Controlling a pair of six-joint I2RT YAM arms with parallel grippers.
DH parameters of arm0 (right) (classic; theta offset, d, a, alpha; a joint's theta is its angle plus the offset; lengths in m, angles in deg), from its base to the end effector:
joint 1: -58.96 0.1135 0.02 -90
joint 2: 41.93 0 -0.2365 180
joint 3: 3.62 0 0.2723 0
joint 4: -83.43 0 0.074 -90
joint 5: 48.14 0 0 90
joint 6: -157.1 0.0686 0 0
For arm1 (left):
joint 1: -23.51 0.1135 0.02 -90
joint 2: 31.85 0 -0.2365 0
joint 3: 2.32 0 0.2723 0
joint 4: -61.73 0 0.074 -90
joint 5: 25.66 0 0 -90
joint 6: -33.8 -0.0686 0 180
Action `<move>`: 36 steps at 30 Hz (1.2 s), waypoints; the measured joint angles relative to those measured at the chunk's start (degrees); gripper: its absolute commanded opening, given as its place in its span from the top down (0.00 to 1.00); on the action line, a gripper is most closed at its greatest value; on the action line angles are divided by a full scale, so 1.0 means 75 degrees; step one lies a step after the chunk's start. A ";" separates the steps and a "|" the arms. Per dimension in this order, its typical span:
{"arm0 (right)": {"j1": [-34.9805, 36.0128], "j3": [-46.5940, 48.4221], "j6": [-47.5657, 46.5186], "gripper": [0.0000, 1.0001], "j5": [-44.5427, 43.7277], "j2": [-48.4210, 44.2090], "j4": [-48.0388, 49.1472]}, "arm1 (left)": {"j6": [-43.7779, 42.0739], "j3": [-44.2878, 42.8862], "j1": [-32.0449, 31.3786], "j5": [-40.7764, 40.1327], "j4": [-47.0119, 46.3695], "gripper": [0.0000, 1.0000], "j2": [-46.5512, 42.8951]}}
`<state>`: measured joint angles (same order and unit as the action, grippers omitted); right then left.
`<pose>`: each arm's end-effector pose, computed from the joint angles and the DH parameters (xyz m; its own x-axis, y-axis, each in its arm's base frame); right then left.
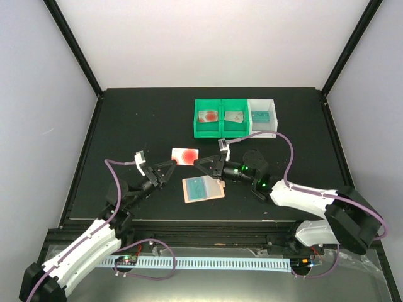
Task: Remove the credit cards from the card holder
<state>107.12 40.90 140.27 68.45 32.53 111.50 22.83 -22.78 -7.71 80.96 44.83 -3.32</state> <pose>0.1958 0.2648 0.2010 -0.9296 0.2449 -0.2754 -0.2585 0.0995 0.9609 0.1779 -0.1308 0.2097 -0.6999 -0.6758 -0.2311 0.2694 0.0500 -0.9617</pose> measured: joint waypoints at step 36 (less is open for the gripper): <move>-0.1955 0.1609 -0.2844 0.99 0.0184 0.0373 -0.3474 | -0.4019 -0.1784 0.0000 -0.1416 0.5852 0.01 -0.0988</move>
<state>92.45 52.96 118.94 69.83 35.32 85.44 -7.31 -36.15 -7.71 70.34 88.72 -10.73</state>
